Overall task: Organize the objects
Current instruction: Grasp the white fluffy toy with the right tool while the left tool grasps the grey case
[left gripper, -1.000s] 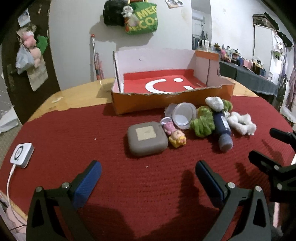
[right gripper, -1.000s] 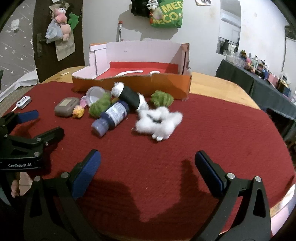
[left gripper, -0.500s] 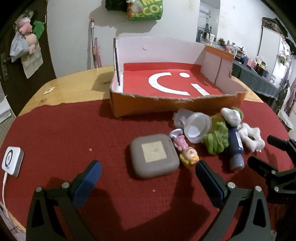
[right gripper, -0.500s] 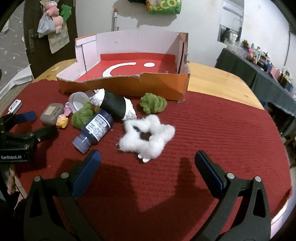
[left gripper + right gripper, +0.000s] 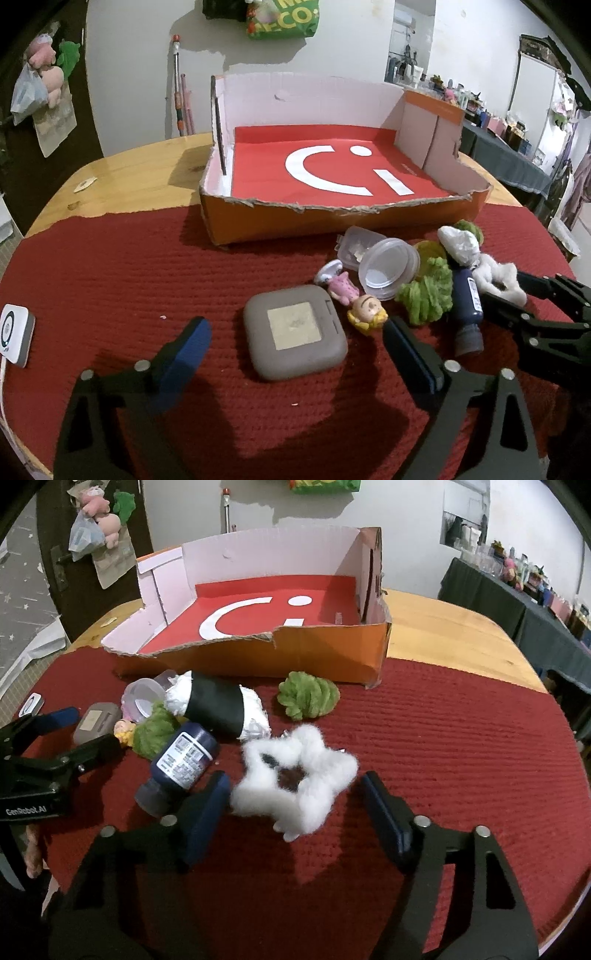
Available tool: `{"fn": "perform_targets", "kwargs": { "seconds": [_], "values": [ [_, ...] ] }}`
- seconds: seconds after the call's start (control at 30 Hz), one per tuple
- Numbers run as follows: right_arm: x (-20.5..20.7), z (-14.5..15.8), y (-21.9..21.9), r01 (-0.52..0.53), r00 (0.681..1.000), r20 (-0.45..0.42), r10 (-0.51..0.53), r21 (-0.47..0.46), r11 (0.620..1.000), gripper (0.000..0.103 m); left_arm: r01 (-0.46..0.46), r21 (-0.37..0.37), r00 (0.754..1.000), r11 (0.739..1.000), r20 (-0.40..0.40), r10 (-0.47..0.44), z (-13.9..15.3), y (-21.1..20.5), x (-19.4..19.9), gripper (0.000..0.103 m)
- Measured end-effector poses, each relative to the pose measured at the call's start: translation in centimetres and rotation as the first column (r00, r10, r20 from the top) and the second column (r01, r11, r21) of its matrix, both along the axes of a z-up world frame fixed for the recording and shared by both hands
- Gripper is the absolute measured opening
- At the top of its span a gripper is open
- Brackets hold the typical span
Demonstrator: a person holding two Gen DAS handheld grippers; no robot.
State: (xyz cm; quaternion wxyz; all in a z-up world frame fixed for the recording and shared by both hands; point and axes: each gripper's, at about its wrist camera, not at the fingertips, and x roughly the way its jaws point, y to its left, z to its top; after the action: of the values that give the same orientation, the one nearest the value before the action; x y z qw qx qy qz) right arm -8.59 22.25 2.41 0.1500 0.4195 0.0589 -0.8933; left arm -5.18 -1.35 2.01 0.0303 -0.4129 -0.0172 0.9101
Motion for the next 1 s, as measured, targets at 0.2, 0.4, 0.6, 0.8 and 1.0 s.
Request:
{"fn": "perform_targets", "kwargs": {
  "seconds": [0.2,0.4,0.6,0.8,1.0],
  "values": [
    [0.1,0.2,0.1,-0.009,1.000,-0.002,0.009,-0.007,1.000,0.050,0.009,0.015,1.000,1.000,-0.001,-0.009,-0.1,-0.1,0.1,0.071],
    [0.3,0.4,0.5,-0.012,1.000,-0.001,0.012,-0.035,0.999,0.040,0.011,0.024,1.000,1.000,-0.003,-0.011,0.0,-0.4,0.2,0.057],
    [0.7,0.6,0.5,-0.023,1.000,-0.005,0.023,-0.058,0.998,0.039,0.025,0.021,1.000,0.999,-0.013,-0.025,0.3,-0.1,0.7,0.057],
    [1.3,1.1,0.5,-0.034,0.999,-0.017,0.033,-0.071,0.997,0.039,0.031,0.024,0.999,0.999,-0.022,-0.031,0.7,0.0,1.1,0.057],
    [1.8,1.7,0.4,-0.045,0.999,-0.031,0.043,-0.081,0.996,0.039,0.028,0.032,0.999,0.999,-0.039,-0.027,1.4,-0.2,1.5,0.057]
  ]
}}
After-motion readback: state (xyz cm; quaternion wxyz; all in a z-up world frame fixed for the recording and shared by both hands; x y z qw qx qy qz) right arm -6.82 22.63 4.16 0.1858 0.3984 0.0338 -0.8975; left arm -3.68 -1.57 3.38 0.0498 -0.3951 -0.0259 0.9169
